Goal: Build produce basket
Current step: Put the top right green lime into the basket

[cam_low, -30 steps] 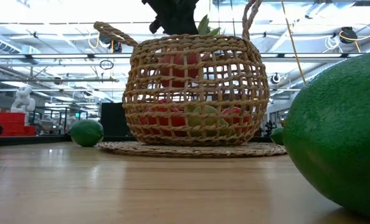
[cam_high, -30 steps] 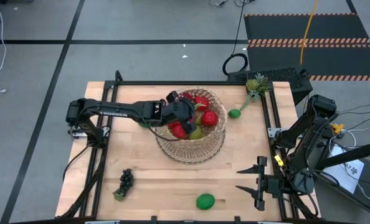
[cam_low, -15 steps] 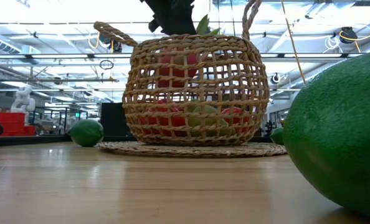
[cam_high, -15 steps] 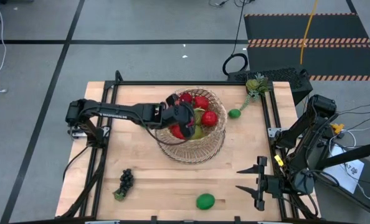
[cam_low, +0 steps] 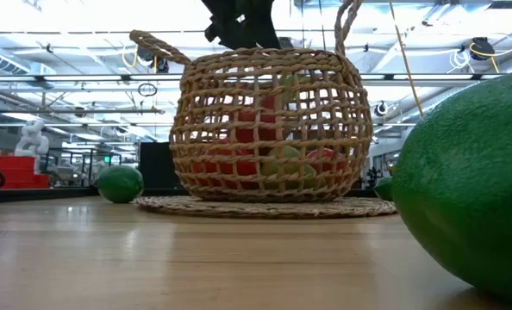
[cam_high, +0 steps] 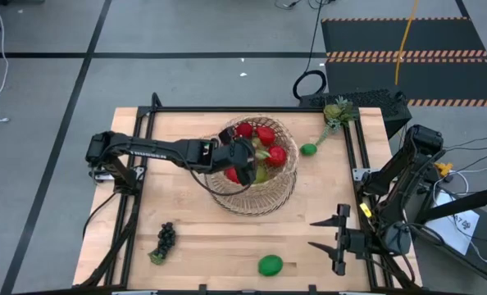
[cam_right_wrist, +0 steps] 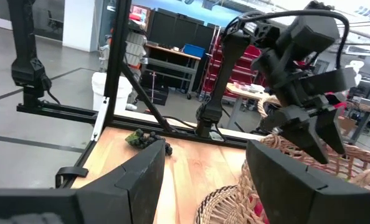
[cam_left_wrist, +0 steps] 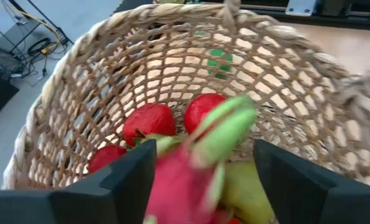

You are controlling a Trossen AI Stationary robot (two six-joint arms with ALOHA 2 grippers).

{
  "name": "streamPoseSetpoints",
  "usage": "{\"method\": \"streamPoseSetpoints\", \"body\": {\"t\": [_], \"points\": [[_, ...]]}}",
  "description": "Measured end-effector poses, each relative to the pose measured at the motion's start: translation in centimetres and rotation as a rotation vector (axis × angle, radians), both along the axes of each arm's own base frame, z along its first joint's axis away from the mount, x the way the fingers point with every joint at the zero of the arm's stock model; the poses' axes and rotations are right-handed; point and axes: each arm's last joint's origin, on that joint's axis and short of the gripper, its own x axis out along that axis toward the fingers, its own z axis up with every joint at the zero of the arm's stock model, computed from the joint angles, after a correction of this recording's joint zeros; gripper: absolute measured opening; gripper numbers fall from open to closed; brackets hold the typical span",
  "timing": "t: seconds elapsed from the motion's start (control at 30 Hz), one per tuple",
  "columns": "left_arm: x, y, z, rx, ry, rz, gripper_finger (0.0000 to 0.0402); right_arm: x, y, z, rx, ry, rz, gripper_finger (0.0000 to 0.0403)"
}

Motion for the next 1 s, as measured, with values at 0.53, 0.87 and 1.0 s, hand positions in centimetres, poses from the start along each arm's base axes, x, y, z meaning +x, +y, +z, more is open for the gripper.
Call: {"method": "streamPoseSetpoints", "body": {"t": [0.53,0.87,1.0], "points": [[-6.0,-7.9,6.3,0.055,-0.175,-0.164,0.0248,0.2,-0.5,0.0,0.0,0.012,-0.138,0.022],[-10.9,-11.6,6.1,0.185,-0.092,-0.073,0.0193,0.1,-0.9,-0.5,0.047,0.012,-0.242,0.022],[-11.9,-12.3,5.9,0.208,-0.09,-0.043,0.0174,-0.1,-1.2,-0.6,0.057,0.014,-0.352,0.022]]}}
